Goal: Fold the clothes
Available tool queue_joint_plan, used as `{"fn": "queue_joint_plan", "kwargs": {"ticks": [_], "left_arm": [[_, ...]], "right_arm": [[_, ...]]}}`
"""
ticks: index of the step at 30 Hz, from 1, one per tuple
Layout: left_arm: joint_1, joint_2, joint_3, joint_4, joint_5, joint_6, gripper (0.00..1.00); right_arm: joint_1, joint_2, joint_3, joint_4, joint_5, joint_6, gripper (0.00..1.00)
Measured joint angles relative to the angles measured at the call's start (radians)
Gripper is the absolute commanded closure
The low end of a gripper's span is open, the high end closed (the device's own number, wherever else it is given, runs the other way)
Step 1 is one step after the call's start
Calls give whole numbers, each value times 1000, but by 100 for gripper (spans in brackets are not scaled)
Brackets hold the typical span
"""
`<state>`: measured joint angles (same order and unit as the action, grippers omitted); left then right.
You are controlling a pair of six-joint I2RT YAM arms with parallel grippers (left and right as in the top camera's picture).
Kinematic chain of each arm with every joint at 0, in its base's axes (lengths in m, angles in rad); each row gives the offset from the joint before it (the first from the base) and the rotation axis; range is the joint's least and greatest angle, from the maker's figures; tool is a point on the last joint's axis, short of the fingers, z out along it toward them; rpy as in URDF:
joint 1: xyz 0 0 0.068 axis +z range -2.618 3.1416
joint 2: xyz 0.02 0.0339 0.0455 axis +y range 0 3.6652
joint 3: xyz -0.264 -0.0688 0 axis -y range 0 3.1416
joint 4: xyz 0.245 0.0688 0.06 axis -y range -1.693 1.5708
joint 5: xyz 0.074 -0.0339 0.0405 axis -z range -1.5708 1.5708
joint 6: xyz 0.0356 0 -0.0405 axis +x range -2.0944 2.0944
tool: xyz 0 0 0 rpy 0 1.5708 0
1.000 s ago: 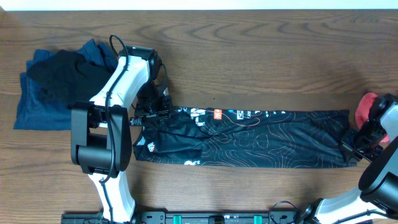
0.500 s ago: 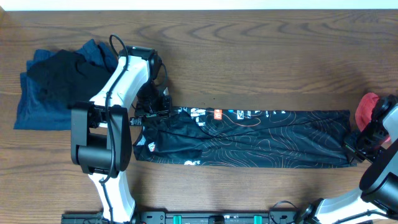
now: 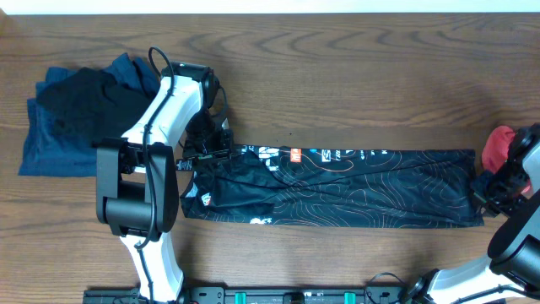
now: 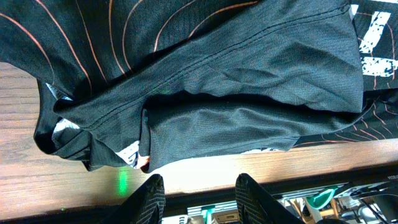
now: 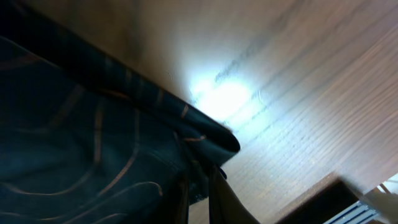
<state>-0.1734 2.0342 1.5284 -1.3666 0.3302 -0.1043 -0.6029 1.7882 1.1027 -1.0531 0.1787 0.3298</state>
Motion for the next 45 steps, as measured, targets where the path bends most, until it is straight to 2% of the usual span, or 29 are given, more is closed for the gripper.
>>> {"fn": "queue_joint_plan", "kwargs": {"ticks": [4,9,17,27,29,32,38,45], "left_arm": [[0,0,0,0,0,0,60],[0,0,0,1,0,0,60],[0,0,0,11,0,0,60],[0,0,0,14,0,0,60],[0,0,0,14,0,0,60],[0,0,0,14,0,0,60],[0,0,0,14,0,0,60],[0,0,0,15,0,0,60]], "right_arm": [[0,0,41,3,-11,-2,60],[0,0,54,71,-96,-80,39],[0,2,55,114,-187,-215,26],[0,88,55,131,-193,-259,24],[0,106,55,131,-193,-261,25],[0,121,59,131,-195,-264,32],[0,122,60,131,-206,-274,69],[0,122,60,132,-233,-277,92]]}}
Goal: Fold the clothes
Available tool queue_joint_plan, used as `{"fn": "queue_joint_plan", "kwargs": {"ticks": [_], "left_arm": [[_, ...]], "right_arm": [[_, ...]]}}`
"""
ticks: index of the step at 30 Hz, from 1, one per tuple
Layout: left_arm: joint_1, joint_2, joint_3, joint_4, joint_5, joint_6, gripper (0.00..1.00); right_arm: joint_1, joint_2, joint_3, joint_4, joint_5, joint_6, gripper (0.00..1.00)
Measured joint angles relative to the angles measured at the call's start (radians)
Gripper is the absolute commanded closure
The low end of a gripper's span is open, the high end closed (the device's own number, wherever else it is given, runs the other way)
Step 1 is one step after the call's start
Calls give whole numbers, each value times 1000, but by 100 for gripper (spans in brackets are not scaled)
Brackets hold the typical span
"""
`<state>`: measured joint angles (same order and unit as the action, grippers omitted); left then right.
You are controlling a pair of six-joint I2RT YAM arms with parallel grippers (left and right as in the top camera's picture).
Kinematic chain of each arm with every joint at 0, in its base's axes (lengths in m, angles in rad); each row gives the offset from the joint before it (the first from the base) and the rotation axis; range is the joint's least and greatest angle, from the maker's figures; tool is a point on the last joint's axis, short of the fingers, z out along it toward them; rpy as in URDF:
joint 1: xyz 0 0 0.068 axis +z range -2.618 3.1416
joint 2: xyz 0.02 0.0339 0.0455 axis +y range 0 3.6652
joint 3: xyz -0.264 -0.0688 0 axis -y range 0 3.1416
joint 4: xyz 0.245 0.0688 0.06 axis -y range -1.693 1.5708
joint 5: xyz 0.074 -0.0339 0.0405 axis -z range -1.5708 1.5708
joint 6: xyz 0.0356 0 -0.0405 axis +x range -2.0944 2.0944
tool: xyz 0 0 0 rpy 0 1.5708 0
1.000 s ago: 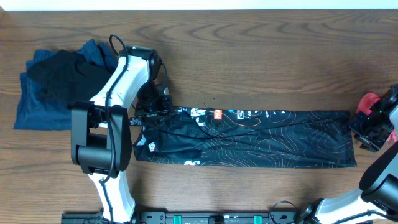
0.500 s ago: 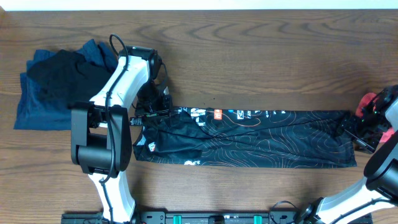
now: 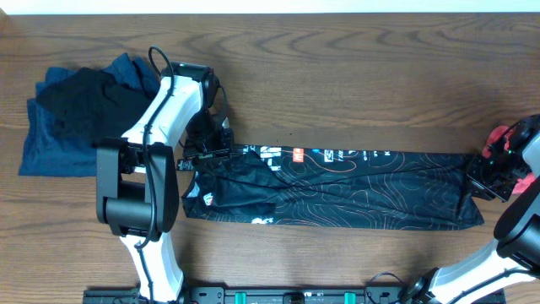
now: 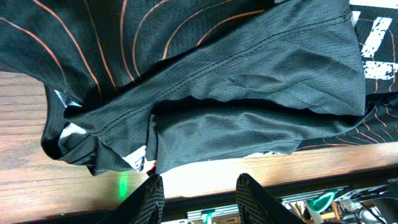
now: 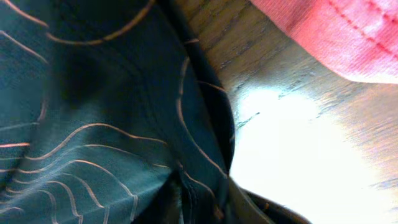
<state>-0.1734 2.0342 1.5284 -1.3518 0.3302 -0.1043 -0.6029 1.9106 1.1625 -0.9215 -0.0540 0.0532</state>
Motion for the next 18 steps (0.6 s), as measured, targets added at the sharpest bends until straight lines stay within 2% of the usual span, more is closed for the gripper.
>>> {"fn": "queue_joint_plan", "kwargs": {"ticks": [3,10,18], "left_arm": [[0,0,0,0,0,0,60],[0,0,0,-1,0,0,60],[27,0,0,0,0,0,60]], "right_arm": [[0,0,1,-1,-3,0,99],[-2,8,23,-29,3,3,99],[4,24,248,-236,-1,2,99]]}}
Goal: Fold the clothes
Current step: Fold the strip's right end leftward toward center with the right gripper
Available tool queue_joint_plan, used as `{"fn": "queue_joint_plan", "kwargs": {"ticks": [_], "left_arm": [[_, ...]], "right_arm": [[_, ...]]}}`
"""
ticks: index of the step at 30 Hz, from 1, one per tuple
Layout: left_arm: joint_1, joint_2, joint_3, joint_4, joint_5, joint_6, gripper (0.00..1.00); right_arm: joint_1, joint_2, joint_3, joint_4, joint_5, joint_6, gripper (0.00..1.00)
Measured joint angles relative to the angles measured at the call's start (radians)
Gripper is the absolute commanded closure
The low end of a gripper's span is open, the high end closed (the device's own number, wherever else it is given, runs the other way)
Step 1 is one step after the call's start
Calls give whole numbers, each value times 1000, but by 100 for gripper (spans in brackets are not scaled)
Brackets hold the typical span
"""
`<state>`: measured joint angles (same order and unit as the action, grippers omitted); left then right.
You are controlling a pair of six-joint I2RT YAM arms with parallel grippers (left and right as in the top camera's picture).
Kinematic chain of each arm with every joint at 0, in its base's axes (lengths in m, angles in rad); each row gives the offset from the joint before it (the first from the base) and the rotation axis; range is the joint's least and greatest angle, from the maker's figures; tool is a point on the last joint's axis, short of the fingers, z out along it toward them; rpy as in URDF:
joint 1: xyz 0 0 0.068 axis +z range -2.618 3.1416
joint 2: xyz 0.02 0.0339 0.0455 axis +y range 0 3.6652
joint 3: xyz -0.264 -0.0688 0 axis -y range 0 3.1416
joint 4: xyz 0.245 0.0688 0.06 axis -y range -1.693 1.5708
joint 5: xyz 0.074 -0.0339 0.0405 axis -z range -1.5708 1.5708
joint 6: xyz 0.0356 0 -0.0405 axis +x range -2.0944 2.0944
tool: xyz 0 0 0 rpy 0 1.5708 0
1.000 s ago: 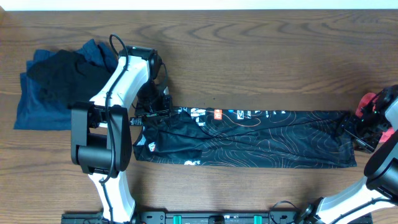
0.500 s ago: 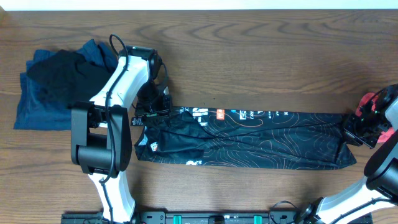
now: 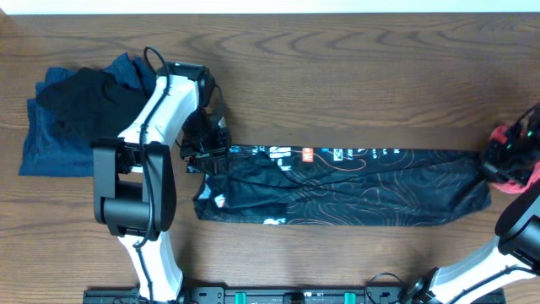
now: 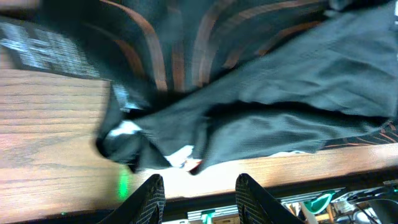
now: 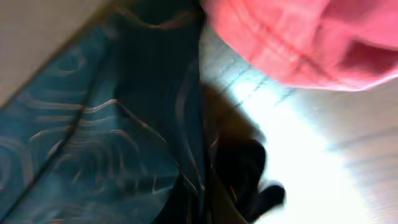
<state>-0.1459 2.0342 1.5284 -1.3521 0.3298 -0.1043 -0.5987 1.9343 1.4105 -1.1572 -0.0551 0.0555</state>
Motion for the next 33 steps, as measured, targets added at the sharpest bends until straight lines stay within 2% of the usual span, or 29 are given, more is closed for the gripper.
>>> {"fn": "queue_joint_plan", "kwargs": {"ticks": [3,11,20,33], "left_arm": [[17,0,0,5,0,0,60],[32,0,0,27,0,0,60],[32,0,0,31,0,0,60],[32,0,0,33,0,0,60]], "right_arm": [[44,-2,49,-48,1,0,99],[288,-8,53,-130,-2,0,99],[539,-8,53,-135,-3,23,99],[803,-9,-1,-132,-5,67,95]]}}
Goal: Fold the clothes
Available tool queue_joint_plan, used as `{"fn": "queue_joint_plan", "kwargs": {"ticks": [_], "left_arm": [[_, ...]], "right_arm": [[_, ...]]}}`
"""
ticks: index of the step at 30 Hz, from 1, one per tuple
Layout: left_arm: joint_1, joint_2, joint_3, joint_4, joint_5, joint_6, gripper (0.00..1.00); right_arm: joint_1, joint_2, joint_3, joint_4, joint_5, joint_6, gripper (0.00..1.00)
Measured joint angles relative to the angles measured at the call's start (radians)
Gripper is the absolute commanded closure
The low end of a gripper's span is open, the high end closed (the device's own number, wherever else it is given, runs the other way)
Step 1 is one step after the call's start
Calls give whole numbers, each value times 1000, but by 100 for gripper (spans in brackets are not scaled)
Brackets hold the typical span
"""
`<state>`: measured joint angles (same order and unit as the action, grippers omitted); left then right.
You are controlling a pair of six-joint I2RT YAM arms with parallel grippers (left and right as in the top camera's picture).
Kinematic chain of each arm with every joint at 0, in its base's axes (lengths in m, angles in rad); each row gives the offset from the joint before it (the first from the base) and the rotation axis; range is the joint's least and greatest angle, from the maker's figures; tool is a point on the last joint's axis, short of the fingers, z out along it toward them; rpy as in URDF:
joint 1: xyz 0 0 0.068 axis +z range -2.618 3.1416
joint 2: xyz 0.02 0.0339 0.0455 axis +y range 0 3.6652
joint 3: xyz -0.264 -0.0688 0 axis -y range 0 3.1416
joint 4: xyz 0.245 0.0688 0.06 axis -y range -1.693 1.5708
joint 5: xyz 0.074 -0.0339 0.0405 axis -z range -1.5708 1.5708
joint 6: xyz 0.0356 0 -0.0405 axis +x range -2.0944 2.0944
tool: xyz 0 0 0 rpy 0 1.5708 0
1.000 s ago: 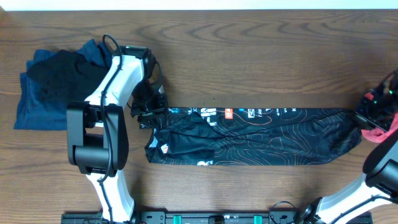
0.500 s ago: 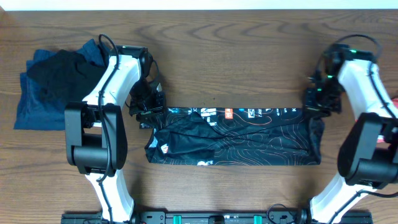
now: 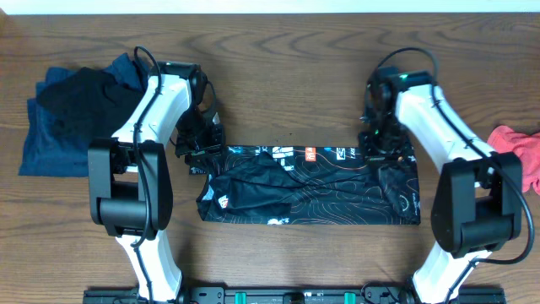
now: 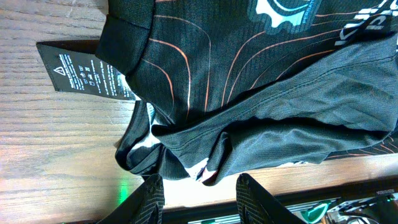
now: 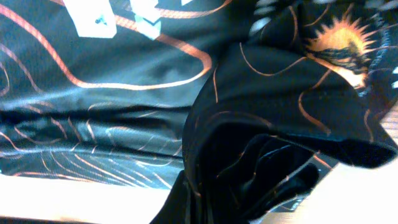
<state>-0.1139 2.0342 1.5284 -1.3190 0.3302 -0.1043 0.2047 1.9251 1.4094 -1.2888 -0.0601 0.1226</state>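
A black garment (image 3: 304,186) with orange contour lines and white print lies across the table's middle. Its right part is doubled over to the left. My right gripper (image 3: 382,152) sits over the top of that folded part, shut on a dark bunch of the fabric (image 5: 261,155); in the right wrist view the right gripper (image 5: 199,202) is mostly buried in cloth. My left gripper (image 3: 204,154) stands at the garment's upper left corner. In the left wrist view the left gripper (image 4: 202,202) is open, with the rumpled hem (image 4: 186,155) just beyond its fingertips (image 4: 152,199).
A pile of dark blue and black clothes (image 3: 72,114) lies at the far left of the wooden table (image 3: 295,76). A red cloth (image 3: 519,156) rests at the right edge. A black care label (image 4: 81,78) sticks out from the garment's corner.
My right gripper was at the table's far right by the red cloth and is now right of centre, with the garment's end still in it. The garment is much shorter. The left gripper stays open.
The garment first lay stretched from my open left gripper to the right edge, its right end in my right gripper. That end then stood lifted, and afterwards the whole garment sat a little further right. Now the right end is laid over towards the left.
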Motion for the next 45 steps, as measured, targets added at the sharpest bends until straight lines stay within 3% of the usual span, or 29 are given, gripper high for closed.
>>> {"fn": "queue_joint_plan", "kwargs": {"ticks": [7,12,15,18,20,22,23,30,34,38,45], "left_arm": [[0,0,0,0,0,0,60],[0,0,0,0,0,0,60],[0,0,0,4,0,0,60],[0,0,0,5,0,0,60],[0,0,0,5,0,0,60],[0,0,0,6,0,0,60],[0,0,0,8,0,0,60],[0,0,0,11,0,0,60],[0,0,0,11,0,0,60],[0,0,0,11,0,0,60],[0,0,0,11,0,0,60]], "right_arm": [[76,0,-42,45,0,4,95],[106,0,-46,77,0,19,90],[117,0,-46,85,0,29,78],[127,0,-46,86,-6,31,74],[132,-1,-46,86,-16,31,75],[135,-2,-46,85,-24,33,87],[135,-2,-46,86,-26,29,88],[134,-2,-46,62,100,93,87],[113,-2,-47,8,229,216,87],[67,-2,-47,-10,311,311,80],[32,-2,-63,-4,353,352,79]]}}
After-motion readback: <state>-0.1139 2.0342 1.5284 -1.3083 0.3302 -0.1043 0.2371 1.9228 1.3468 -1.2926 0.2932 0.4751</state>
